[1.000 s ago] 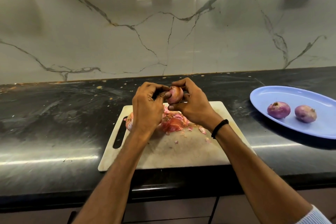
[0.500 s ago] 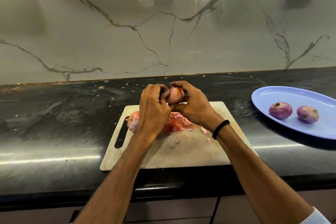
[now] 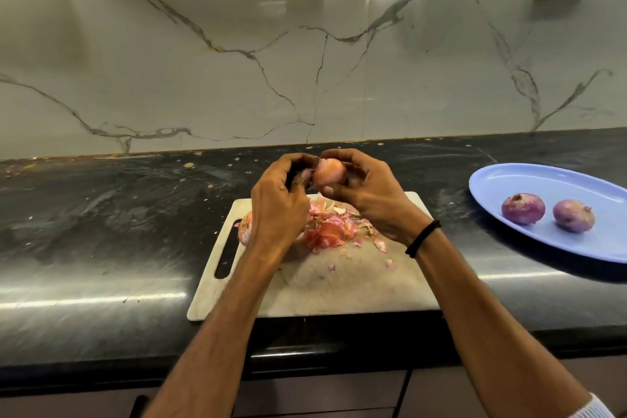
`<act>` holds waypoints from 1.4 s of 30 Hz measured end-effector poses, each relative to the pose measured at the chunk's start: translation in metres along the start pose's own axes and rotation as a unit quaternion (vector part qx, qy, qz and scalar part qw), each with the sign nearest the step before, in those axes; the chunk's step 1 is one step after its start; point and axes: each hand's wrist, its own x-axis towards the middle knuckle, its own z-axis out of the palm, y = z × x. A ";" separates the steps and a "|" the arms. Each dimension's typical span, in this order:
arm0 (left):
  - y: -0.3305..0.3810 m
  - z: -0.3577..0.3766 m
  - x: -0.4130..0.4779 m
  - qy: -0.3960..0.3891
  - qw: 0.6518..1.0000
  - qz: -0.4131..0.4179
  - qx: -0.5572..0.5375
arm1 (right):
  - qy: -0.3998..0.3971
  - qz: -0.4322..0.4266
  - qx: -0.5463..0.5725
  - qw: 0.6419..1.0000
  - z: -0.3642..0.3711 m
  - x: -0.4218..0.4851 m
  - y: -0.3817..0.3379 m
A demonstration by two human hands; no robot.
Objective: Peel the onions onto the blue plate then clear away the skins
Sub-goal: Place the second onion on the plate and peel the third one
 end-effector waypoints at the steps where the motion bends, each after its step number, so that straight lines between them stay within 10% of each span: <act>1: 0.001 0.000 0.000 -0.006 1.000 -0.003 -0.010 | 0.011 -0.006 -0.021 1.000 0.001 0.000 0.001; 15: 0.006 0.003 0.000 0.054 0.988 -0.121 -0.084 | 0.076 -0.079 -0.157 0.982 0.012 0.000 0.004; 24: 0.005 0.011 -0.005 0.102 0.993 -0.060 -0.011 | 0.113 -0.099 -0.160 0.976 0.021 -0.001 0.007; 42: 0.002 0.004 0.000 0.023 0.993 -0.087 -0.078 | 0.073 -0.066 -0.070 0.993 0.008 0.001 0.001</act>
